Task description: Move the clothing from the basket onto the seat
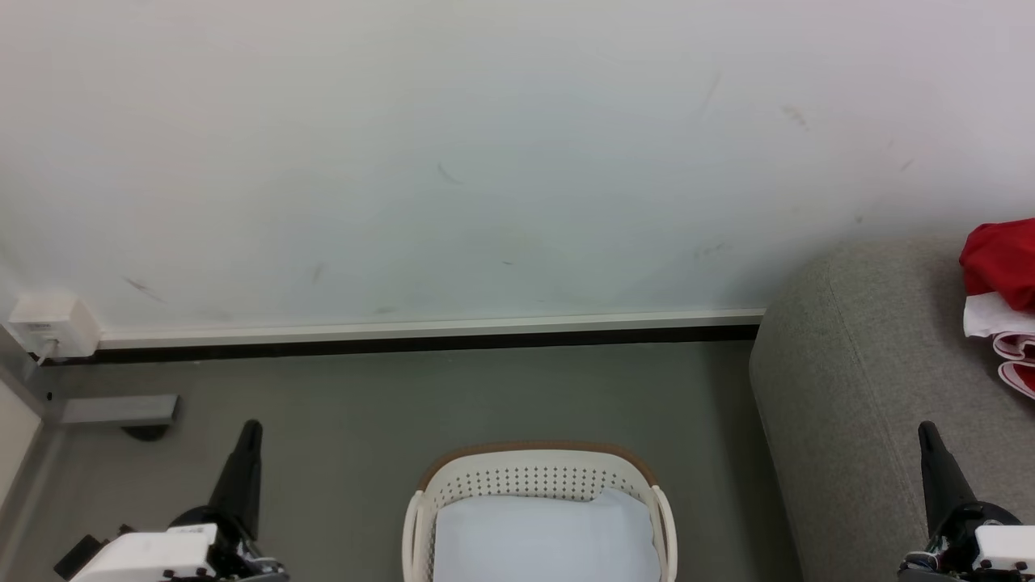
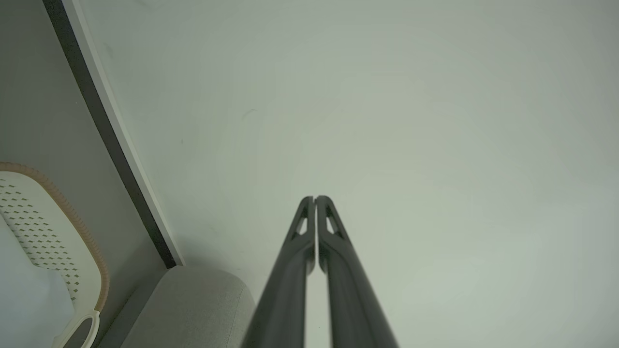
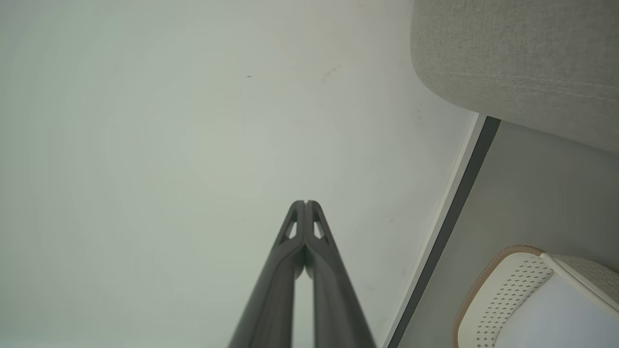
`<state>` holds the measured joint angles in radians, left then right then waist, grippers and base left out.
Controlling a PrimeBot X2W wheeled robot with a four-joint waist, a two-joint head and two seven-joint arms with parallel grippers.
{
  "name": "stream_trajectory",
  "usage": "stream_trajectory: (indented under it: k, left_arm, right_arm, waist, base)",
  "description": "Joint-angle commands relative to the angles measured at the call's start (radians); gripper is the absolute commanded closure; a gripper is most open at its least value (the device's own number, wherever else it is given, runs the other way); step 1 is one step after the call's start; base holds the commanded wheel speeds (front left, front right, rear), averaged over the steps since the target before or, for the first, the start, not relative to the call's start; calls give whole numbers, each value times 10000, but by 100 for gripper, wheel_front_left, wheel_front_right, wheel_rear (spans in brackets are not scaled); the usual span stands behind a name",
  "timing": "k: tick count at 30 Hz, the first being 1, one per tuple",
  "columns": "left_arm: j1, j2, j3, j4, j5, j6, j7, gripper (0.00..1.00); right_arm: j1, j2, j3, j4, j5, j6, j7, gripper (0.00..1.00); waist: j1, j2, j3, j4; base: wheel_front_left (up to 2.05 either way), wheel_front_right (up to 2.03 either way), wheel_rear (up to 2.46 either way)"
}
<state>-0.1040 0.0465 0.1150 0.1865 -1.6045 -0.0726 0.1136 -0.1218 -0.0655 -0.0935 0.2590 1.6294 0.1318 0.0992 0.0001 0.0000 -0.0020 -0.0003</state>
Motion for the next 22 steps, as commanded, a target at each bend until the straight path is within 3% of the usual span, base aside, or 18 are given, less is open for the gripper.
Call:
stream_trajectory:
  k: [1,22]
  left_arm:
    - [-67,71,32,-19,-137,-14,39,100]
    - [-67,71,32,-19,-137,-14,39,100]
  right_arm:
    - [-81,-76,19,-40,68,-21,-26,100]
    - [-72,-129,77,-46,135,-21,-84,100]
  waist:
    - [-1,0,0,0]
    - [-1,0,0,0]
  base:
    - [0,0,0]
    - [0,0,0]
